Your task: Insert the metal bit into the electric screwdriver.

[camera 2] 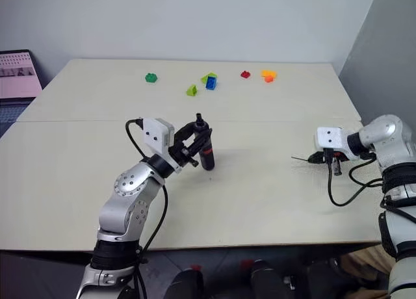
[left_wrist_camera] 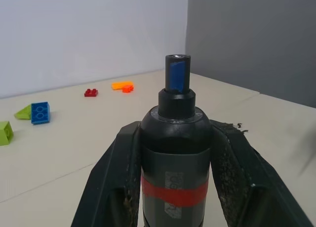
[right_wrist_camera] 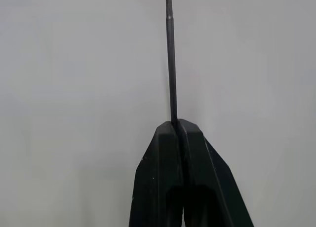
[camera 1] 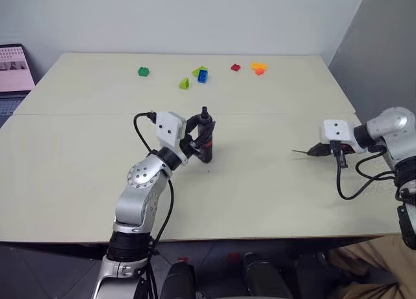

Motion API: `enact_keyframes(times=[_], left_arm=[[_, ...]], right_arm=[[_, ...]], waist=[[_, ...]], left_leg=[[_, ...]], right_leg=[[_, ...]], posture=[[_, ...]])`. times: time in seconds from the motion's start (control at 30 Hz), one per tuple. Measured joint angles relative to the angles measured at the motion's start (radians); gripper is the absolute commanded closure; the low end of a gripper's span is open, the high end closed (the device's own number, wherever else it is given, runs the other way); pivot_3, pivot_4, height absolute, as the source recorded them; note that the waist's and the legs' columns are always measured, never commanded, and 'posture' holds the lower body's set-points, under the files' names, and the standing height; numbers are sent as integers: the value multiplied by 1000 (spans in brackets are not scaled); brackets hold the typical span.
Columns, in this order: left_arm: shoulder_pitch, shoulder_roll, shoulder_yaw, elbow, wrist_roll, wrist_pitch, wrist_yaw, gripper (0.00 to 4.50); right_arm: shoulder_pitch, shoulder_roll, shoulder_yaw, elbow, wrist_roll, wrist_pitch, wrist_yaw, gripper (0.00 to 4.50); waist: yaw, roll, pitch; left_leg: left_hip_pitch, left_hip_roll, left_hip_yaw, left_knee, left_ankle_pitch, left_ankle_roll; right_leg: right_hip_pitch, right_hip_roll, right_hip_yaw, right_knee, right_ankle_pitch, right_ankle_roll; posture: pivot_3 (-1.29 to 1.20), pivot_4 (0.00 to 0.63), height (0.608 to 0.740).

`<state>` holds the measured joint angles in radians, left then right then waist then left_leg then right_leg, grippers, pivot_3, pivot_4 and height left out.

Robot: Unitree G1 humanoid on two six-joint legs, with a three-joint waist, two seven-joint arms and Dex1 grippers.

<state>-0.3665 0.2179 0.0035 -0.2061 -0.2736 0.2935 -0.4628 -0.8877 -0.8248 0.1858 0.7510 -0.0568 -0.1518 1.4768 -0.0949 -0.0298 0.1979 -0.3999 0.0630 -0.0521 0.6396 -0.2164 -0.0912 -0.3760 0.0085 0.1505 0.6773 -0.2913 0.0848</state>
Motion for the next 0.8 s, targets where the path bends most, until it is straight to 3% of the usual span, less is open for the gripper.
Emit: enact_keyframes(times=[0.2,0.37,0.57,0.8], left_arm=[[-16,-35,-19,-83,-3,31,44,2889],[12,-44,-41,-106,5,39,70,2889],[64,-48,-81,-118,27,42,92,2889],[75,-62,-105,-118,59,19,120,2889]], right_arm=[[120,92,-171,-462,289,425,-109,4500],[134,155,-260,-679,428,630,-267,4500],[120,276,-325,-814,582,813,-467,4500],[88,349,-341,-847,670,866,-595,4500]], waist=[[8,0,0],[10,0,0],[10,0,0],[12,0,0]], left_leg=[[-1,0,0,0,0,0],[-3,0,0,-1,0,0],[-7,0,0,-3,0,0],[-14,0,-1,-3,0,0]], right_leg=[[-1,0,0,0,0,1],[-3,0,0,0,0,1],[-9,0,0,0,-1,1],[-15,0,-1,-2,2,-4]], posture=[[0,150,740],[0,150,740],[0,150,740],[0,150,740]])
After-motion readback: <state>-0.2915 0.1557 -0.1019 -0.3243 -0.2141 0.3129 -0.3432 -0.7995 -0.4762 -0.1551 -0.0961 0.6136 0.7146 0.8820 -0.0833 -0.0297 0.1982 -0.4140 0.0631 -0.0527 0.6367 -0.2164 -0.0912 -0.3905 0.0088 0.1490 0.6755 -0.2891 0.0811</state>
